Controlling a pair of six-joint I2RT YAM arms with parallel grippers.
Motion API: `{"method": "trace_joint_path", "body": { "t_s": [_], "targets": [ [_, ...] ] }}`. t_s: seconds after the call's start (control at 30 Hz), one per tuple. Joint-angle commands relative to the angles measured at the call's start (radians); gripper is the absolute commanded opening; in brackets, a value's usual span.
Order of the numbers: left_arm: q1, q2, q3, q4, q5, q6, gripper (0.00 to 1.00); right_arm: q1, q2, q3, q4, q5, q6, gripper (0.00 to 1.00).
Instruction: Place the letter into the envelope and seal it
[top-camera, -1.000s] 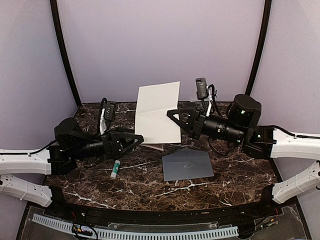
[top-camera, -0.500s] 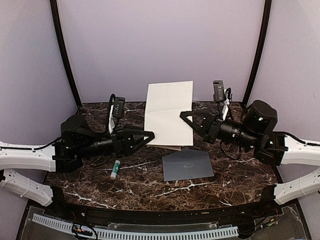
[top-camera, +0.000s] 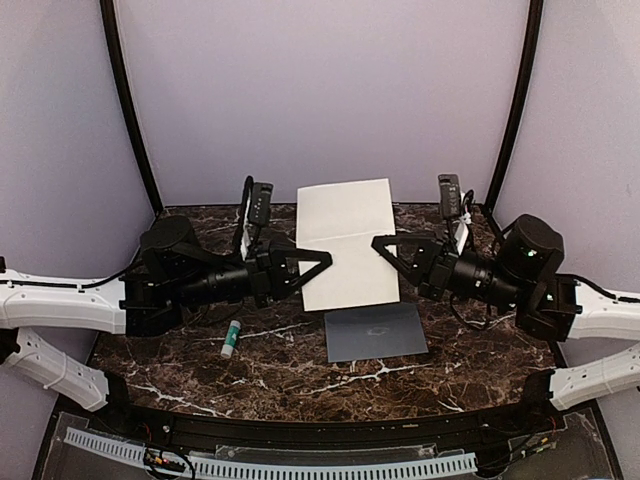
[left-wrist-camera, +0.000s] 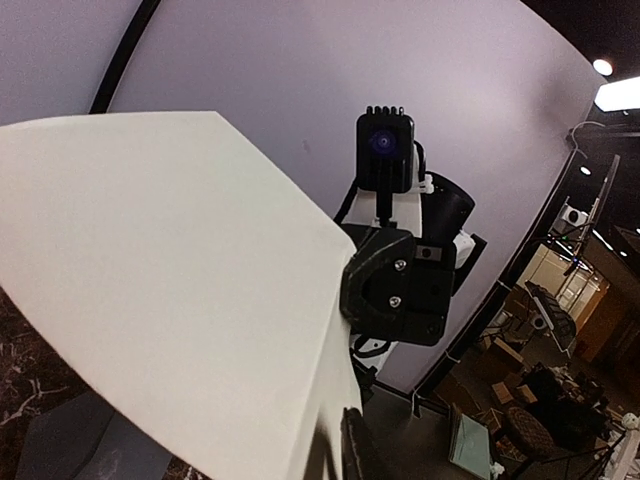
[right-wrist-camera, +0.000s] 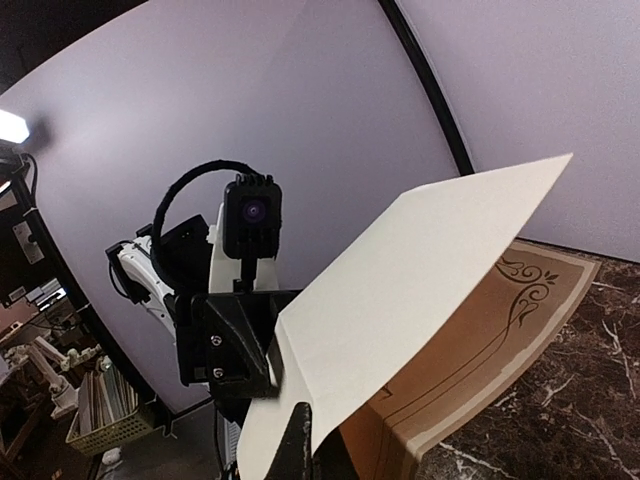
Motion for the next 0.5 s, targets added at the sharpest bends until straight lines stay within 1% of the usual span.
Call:
{"method": "trace_joint_path", "body": {
  "t_s": [0.0, 0.13, 0.17, 0.23, 0.3, 0.4, 0.43, 0.47],
  "targets": [
    [-0.019, 0.005, 0.043, -0.014, -0.002, 0.034, 0.14, 0.008, -0.052, -0.036, 0.041, 0.061, -0.012, 0.0],
    [-0.021, -0.001, 0.037, -0.012, -0.004, 0.038, 0.13, 0.007, -0.083, -0.062, 0.048, 0.111, -0.01, 0.0],
    [-0.021, 0.0, 0.037, -0.011, -0.003, 0.038, 0.14, 0.007, -0.086, -0.067, 0.052, 0.117, -0.008, 0.0],
    [-0.021, 0.006, 0.037, -0.007, 0.006, 0.039, 0.21, 0.007, -0.092, -0.072, 0.057, 0.118, -0.005, 0.0],
    [-0.021, 0.012, 0.041, -0.003, 0.014, 0.041, 0.22, 0.007, -0.093, -0.073, 0.058, 0.118, -0.002, 0.0],
    [-0.023, 0.023, 0.049, -0.004, 0.016, 0.049, 0.16, 0.007, -0.093, -0.075, 0.056, 0.118, 0.003, 0.0],
    [-0.024, 0.025, 0.055, -0.009, 0.013, 0.056, 0.12, 0.007, -0.092, -0.076, 0.053, 0.117, 0.004, 0.0],
    [-0.026, 0.028, 0.059, -0.012, 0.011, 0.061, 0.1, 0.006, -0.095, -0.079, 0.05, 0.117, 0.004, 0.0]
  ]
}}
